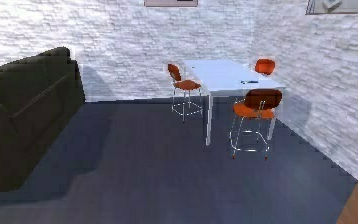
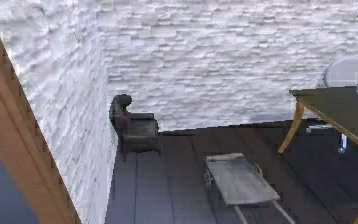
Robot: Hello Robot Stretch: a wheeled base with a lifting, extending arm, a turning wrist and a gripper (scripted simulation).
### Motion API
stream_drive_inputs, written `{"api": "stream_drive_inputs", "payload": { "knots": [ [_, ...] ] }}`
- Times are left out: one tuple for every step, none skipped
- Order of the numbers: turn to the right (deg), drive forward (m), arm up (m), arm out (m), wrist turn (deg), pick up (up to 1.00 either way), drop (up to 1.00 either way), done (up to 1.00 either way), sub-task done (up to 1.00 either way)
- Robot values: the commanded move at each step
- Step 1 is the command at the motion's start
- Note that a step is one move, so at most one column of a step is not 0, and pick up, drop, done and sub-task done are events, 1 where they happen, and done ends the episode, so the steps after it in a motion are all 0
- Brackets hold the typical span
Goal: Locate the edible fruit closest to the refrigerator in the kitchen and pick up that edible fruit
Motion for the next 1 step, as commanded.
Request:
{"api": "stream_drive_inputs", "payload": {
  "knots": [
    [-21.0,0.00,0.00,0.00,0.0,0.00,0.00,0.00,0.00]
  ]
}}
